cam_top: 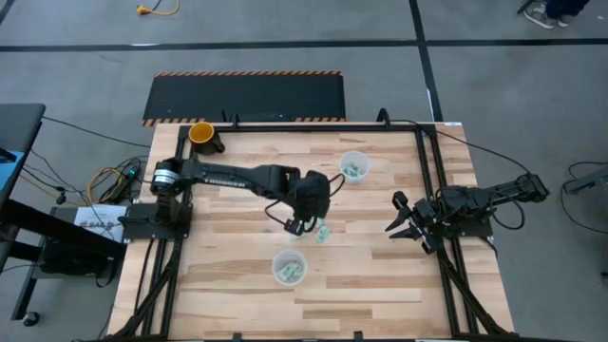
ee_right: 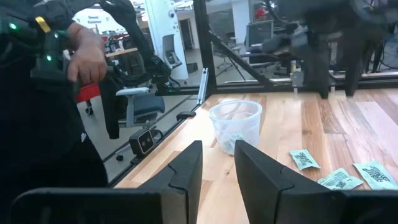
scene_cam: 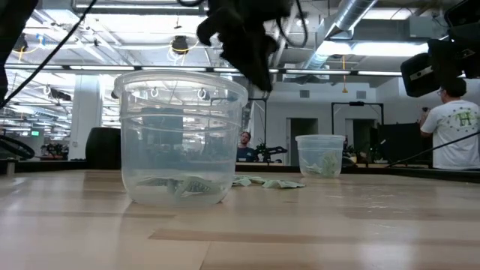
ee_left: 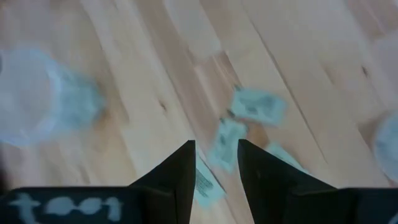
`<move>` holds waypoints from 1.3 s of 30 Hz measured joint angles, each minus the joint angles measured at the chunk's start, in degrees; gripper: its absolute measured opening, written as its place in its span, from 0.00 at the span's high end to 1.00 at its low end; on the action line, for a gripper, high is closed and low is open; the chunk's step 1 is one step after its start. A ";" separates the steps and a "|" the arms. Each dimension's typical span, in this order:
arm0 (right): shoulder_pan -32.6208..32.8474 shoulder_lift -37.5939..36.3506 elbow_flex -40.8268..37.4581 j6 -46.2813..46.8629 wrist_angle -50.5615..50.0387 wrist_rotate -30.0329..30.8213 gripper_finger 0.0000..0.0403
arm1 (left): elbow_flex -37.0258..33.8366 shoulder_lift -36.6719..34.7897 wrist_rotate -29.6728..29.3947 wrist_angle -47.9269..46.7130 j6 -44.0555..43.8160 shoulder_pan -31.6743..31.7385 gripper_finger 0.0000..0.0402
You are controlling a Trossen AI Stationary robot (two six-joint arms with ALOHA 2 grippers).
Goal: Pick and place Stevia / Truvia into bins
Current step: Put the stevia packet into the bottom transparent container
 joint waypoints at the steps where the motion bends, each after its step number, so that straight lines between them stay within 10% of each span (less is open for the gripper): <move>1: 0.01 -0.02 0.01 -0.01 0.00 -0.02 0.78 | -0.03 0.89 1.10 -0.26 0.12 0.58 0.73; 11: -0.01 -0.13 0.01 -0.02 0.00 0.00 0.78 | -0.03 7.40 7.66 0.34 1.13 3.63 0.73; 39: 0.01 1.10 0.00 0.00 -0.02 0.02 0.78 | 0.17 17.58 3.19 0.93 6.55 1.94 0.73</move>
